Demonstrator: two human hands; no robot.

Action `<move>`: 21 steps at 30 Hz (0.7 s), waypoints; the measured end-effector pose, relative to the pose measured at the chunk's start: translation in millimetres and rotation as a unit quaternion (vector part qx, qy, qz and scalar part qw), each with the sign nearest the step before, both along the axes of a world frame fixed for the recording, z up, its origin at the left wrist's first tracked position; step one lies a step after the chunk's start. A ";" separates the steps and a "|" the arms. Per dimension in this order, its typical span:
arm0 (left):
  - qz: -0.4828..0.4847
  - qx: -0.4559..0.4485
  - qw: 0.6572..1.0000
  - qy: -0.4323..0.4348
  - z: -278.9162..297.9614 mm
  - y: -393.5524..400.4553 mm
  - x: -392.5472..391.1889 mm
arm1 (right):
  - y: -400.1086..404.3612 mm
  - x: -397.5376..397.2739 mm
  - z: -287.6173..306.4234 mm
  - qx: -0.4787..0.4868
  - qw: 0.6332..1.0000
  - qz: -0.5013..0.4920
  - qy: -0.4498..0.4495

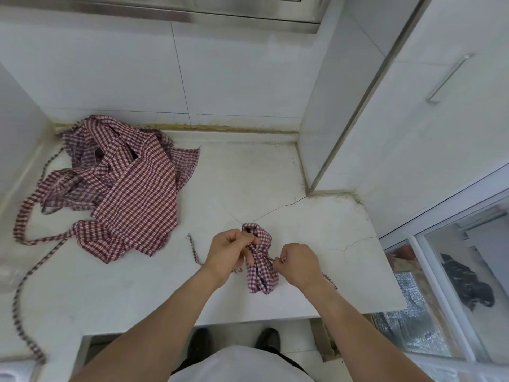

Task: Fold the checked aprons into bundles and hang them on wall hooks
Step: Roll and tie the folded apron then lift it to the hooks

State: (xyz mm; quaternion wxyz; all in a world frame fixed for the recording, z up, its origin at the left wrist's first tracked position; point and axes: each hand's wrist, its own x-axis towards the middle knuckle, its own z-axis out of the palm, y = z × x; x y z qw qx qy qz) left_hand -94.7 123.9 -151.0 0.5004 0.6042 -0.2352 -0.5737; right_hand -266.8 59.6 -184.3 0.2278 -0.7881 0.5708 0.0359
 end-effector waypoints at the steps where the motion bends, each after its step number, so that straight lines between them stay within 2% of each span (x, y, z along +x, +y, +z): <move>1: 0.015 -0.005 1.000 0.014 -2.3 -0.5 0.7 | -0.7 1.5 1.9 -0.005 1.000 -0.002 0.009; 3: -0.001 -0.001 1.000 0.008 -4.9 -0.2 1.6 | -1.8 3.3 4.4 -0.012 0.999 -0.003 0.031; 6: -0.090 0.003 0.995 -0.038 -7.1 0.0 -0.8 | -0.3 4.2 5.8 -0.025 0.999 -0.002 0.046; 12: -0.169 -0.005 0.981 -0.090 -10.6 -1.5 -8.5 | 5.1 5.9 8.4 -0.022 0.999 0.008 -0.034; 16: -0.204 -0.001 0.966 -0.160 -22.7 0.1 -4.4 | 1.1 2.9 18.3 0.065 0.989 0.040 -0.130; 21: -0.257 0.041 0.944 -0.202 -28.6 1.6 -2.6 | 0.8 3.5 43.4 0.151 0.969 0.179 -0.078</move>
